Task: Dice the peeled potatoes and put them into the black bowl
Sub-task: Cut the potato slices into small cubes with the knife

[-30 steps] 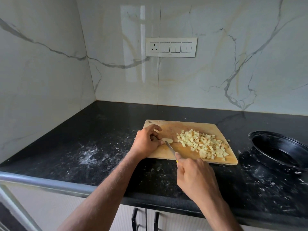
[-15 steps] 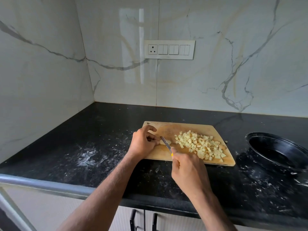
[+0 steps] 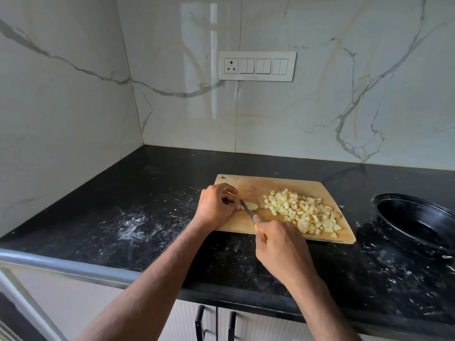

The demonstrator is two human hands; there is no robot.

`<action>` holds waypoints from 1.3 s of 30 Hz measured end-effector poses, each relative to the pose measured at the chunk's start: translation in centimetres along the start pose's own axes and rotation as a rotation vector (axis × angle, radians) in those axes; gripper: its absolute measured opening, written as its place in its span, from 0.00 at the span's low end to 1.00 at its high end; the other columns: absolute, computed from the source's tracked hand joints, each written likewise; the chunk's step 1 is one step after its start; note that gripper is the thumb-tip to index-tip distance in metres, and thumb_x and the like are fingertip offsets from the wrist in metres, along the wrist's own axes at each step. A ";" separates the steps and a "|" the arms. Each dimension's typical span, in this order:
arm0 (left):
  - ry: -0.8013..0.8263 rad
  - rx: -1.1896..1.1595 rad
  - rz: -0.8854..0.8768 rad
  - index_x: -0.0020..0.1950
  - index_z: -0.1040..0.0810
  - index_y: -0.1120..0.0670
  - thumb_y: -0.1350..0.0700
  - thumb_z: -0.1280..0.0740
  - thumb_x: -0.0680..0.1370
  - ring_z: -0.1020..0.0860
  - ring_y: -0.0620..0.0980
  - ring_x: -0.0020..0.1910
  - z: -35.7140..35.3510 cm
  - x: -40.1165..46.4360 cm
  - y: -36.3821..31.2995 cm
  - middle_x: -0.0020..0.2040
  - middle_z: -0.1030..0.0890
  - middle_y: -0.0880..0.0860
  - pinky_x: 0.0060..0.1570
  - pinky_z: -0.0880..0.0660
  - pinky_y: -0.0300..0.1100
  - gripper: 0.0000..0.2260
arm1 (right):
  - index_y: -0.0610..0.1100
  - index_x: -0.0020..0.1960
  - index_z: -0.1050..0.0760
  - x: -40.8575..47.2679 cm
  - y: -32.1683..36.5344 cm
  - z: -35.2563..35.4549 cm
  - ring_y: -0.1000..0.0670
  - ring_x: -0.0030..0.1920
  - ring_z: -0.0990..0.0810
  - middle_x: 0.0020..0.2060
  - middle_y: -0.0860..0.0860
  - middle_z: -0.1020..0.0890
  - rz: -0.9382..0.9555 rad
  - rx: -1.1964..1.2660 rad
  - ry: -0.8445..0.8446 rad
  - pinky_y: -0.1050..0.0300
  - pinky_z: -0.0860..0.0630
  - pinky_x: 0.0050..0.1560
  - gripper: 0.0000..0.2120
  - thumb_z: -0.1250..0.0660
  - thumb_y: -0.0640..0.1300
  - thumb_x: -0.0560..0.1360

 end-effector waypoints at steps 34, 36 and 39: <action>0.208 0.529 -0.351 0.73 0.31 0.37 0.44 0.38 0.80 0.28 0.50 0.60 -1.7 -1.0 -2.0 0.59 0.25 0.47 0.60 0.30 0.51 0.20 | 0.49 0.58 0.16 -1.3 -1.8 1.8 0.55 0.21 0.35 0.30 0.51 0.16 -0.134 0.043 -0.259 0.71 0.42 0.24 0.12 0.31 0.45 0.76; 0.279 0.556 -0.370 0.74 0.33 0.38 0.47 0.39 0.82 0.29 0.50 0.61 -1.8 -0.6 -2.4 0.61 0.27 0.48 0.63 0.31 0.50 0.19 | 0.50 0.61 0.17 -1.3 -1.8 1.9 0.55 0.23 0.29 0.32 0.52 0.15 -0.155 0.042 -0.254 0.68 0.35 0.26 0.14 0.32 0.45 0.77; 0.342 0.563 -0.397 0.69 0.29 0.37 0.48 0.38 0.83 0.29 0.50 0.63 -1.6 0.1 -2.9 0.59 0.28 0.48 0.63 0.30 0.49 0.15 | 0.50 0.62 0.18 -1.3 -2.3 2.0 0.54 0.27 0.24 0.36 0.51 0.14 -0.248 0.114 -0.274 0.64 0.28 0.29 0.14 0.33 0.45 0.77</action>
Point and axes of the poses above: each hand's wrist, its own x-axis towards the middle knuckle, its own z-axis out of the back of the hand, y = z × x, the point moved 3 cm from there along x, towards the middle knuckle
